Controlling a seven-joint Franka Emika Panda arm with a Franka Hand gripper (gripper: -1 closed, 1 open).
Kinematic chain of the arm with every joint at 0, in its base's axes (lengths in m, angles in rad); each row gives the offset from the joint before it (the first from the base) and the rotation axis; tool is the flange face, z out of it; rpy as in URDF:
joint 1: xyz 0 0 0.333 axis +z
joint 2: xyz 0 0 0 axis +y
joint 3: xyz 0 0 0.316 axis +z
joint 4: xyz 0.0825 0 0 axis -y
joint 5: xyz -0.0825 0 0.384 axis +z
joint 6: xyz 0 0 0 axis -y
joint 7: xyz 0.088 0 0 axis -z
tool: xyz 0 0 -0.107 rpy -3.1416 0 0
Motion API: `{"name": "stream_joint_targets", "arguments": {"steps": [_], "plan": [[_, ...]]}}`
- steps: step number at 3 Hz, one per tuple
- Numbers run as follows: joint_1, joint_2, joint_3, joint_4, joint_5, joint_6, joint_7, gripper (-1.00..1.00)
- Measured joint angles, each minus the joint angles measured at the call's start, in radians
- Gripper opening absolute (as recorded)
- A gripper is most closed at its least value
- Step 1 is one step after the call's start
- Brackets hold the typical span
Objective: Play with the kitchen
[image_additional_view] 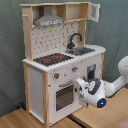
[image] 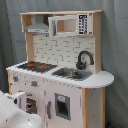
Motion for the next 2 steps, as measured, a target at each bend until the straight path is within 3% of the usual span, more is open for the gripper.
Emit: {"name": "stream_joint_targets", "arguments": {"steps": [1, 2], "plan": [[0.003, 0.001, -0.001, -0.002, 0.0, -0.005, -0.004, 1.0], [0.009, 0.003, -0.003, -0.016, -0.001, -0.025, -0.013, 1.0]]}}
